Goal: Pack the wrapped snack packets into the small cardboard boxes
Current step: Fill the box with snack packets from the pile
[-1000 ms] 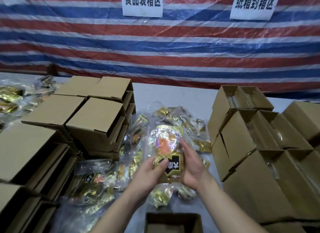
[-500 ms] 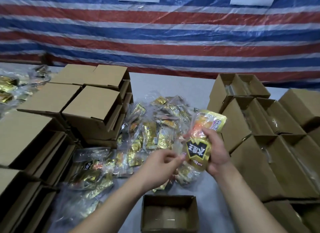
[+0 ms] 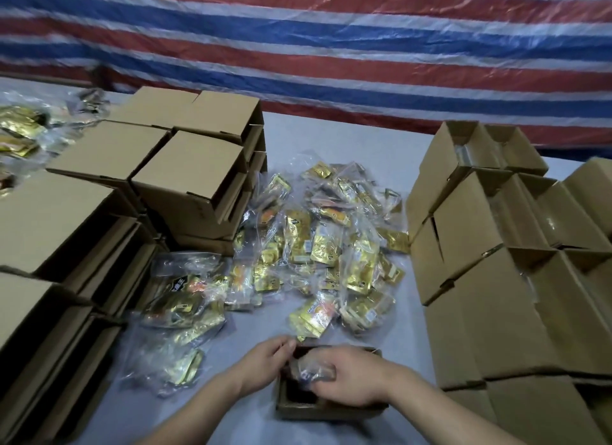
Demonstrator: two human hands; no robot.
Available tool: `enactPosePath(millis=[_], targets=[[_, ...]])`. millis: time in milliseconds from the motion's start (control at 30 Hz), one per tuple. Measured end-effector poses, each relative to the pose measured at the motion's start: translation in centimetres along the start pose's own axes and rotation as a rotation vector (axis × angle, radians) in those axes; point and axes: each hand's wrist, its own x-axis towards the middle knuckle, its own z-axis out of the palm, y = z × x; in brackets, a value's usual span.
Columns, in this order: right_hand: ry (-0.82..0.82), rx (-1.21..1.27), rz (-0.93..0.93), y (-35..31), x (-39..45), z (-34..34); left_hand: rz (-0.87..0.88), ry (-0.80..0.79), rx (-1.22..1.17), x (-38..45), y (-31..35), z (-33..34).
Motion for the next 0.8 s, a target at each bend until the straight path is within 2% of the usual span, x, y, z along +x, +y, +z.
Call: enactPosePath(millis=[100,233,300,467,633,700,800], targets=[[-0.156,-0.126,0.069,1.1,1.9,1.8,0.006,0.016,-0.027,0.3,-0.2,0.1],[-0.197,-0.215,0.111,2.7,4.9,4.1,0.023,0.052,-0.022,0.7,-0.5,0.9],[-0.221,-0.282,0.201,3.6,6.0,5.3,0.028,0.067,-0.013,0.9,-0.8,1.0],[-0.241,-0.088,0.394,5.2,6.0,6.7,0.026,0.066,-0.061,0.8,-1.0,1.2],[-0.036,0.003,0.289,5.7,4.4,5.7,0.058,0.076,-0.053,0.8,-1.2,1.4],[-0.012,0.023,0.292,5.7,3.8,5.0,0.058,0.071,-0.057,0.8,-1.2,1.5],[-0.198,-0.075,0.402,5.3,4.2,4.7,0.058,0.075,-0.038,0.9,-1.4,1.5]])
